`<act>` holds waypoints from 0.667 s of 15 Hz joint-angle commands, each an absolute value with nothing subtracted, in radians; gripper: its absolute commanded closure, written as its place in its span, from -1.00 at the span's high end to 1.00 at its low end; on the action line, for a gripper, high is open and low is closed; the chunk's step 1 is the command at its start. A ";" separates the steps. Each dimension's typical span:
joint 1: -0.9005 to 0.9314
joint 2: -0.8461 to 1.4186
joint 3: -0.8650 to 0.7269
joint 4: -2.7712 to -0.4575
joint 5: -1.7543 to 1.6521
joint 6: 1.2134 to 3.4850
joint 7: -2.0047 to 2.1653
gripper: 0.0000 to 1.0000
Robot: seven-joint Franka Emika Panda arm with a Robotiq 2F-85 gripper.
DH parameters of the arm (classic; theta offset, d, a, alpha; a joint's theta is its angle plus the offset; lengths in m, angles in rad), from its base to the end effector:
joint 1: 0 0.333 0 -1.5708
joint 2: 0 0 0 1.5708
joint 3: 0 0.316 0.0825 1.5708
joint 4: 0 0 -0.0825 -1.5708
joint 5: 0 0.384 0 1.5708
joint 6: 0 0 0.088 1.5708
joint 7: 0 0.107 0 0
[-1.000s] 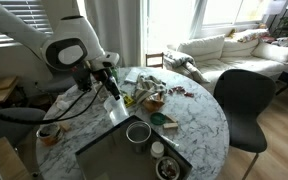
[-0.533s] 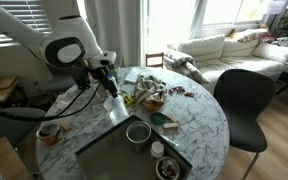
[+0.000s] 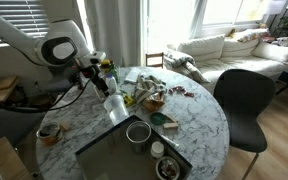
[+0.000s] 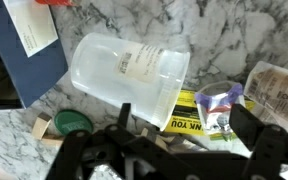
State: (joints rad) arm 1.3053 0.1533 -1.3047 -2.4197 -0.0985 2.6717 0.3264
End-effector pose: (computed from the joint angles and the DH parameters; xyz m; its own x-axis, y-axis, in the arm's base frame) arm 0.5096 0.0018 0.3126 0.9482 -0.1982 0.2484 -0.2366 -0.9621 0.1354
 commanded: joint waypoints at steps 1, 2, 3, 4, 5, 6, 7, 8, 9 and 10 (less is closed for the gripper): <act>1.278 0.300 -1.250 -2.394 -0.065 2.641 0.395 1.00; 1.263 0.327 -1.232 -2.392 -0.063 2.644 0.408 1.00; 1.246 0.348 -1.211 -2.386 -0.058 2.648 0.421 1.00; 1.230 0.362 -1.190 -2.380 -0.052 2.656 0.429 1.00; 1.211 0.389 -1.170 -2.374 -0.048 2.666 0.440 1.00; 1.150 0.398 -1.114 -2.361 -0.092 2.680 0.491 1.00; 1.126 0.412 -1.090 -2.350 -0.092 2.680 0.504 1.00; 1.097 0.428 -1.062 -2.336 -0.096 2.680 0.525 0.99; 1.071 0.445 -1.040 -2.321 -0.103 2.680 0.545 0.95; 1.045 0.460 -1.018 -2.310 -0.112 2.684 0.561 0.90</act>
State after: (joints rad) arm 1.1312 0.4025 -1.0899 -2.3507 -0.0883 2.6707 0.5023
